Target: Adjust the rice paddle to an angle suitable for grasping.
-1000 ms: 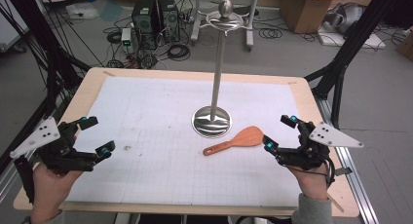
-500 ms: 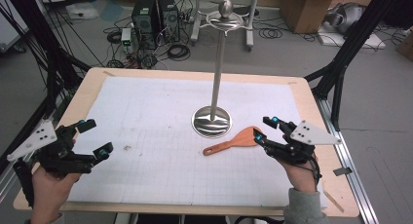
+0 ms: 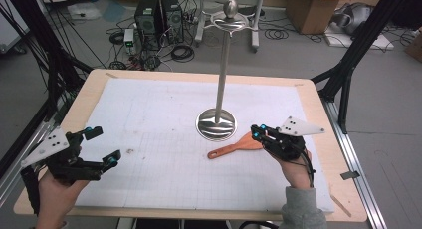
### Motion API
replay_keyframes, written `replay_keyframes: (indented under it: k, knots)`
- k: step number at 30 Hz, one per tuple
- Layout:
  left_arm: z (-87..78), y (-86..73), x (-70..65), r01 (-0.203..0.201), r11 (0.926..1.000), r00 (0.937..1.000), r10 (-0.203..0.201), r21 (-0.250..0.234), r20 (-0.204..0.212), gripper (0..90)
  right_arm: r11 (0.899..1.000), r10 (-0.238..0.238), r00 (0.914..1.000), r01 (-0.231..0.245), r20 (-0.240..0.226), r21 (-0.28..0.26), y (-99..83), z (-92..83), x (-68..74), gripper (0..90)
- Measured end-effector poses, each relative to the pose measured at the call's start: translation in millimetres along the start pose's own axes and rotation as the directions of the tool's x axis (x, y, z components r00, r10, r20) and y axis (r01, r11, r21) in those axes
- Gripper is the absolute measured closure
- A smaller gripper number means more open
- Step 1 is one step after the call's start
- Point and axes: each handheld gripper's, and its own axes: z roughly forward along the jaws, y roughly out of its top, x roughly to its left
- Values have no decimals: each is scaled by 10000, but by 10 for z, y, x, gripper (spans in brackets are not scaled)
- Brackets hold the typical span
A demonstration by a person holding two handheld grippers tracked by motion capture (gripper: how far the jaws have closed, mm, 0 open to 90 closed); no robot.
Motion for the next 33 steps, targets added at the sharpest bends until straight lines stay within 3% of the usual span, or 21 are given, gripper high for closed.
replay_keyframes:
  k: [11, 20, 25, 33]
  knots:
    - [-168, -32, 5, 34, 10000, 9997, -36, -61, -257, 20, 9958, 323, 9985, -283, -453, 868, -70, 349, -34, 896]
    - [-196, -64, -11, 58, 9999, 9995, -56, 93, -314, 20, 9835, 330, 9987, -256, -385, 1788, -180, 608, -93, 896]
    - [-223, -75, -14, 78, 9999, 9992, -73, 131, -391, 20, 9830, 194, 9993, -134, -309, 1829, -272, 707, -120, 896]
    - [-253, -90, -9, 122, 9998, 9990, -115, 153, -442, 20, 9636, 747, 9972, -735, 51, 2569, -432, 845, -226, 897]
